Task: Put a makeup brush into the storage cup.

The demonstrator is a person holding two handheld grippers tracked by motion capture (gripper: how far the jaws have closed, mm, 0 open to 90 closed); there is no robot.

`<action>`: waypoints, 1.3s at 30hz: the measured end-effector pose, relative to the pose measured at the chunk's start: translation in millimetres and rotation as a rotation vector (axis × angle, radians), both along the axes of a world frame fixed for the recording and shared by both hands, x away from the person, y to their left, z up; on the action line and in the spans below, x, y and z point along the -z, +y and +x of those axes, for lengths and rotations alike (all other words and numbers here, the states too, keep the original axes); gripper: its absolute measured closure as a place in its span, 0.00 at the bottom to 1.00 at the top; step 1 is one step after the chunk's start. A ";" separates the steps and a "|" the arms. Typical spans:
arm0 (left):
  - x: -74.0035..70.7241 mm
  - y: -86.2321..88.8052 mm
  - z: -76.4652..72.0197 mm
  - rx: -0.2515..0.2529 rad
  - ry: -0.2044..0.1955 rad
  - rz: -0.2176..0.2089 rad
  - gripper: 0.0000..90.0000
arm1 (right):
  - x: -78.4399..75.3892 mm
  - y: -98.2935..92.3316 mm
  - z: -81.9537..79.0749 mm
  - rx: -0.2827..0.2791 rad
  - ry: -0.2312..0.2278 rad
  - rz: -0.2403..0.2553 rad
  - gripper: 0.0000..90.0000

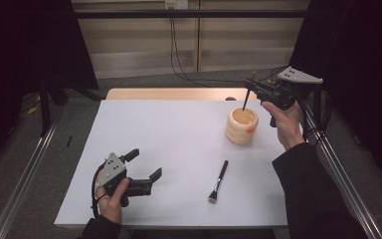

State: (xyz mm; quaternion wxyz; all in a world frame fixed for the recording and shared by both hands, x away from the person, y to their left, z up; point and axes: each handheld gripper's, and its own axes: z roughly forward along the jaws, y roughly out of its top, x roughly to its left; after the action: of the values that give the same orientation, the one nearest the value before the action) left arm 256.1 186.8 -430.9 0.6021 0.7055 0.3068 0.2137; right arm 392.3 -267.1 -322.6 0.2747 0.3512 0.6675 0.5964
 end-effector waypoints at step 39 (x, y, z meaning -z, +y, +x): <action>0.6 1.7 1.5 -0.042 0.009 0.012 0.01 | 56.2 -8.3 2.7 0.036 0.087 -0.043 0.93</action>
State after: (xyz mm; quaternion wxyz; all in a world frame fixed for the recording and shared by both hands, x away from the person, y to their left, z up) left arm 257.6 188.5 -431.5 0.5920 0.7032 0.3231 0.2250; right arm 395.0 -275.4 -378.8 0.2634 0.3828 0.6849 0.5612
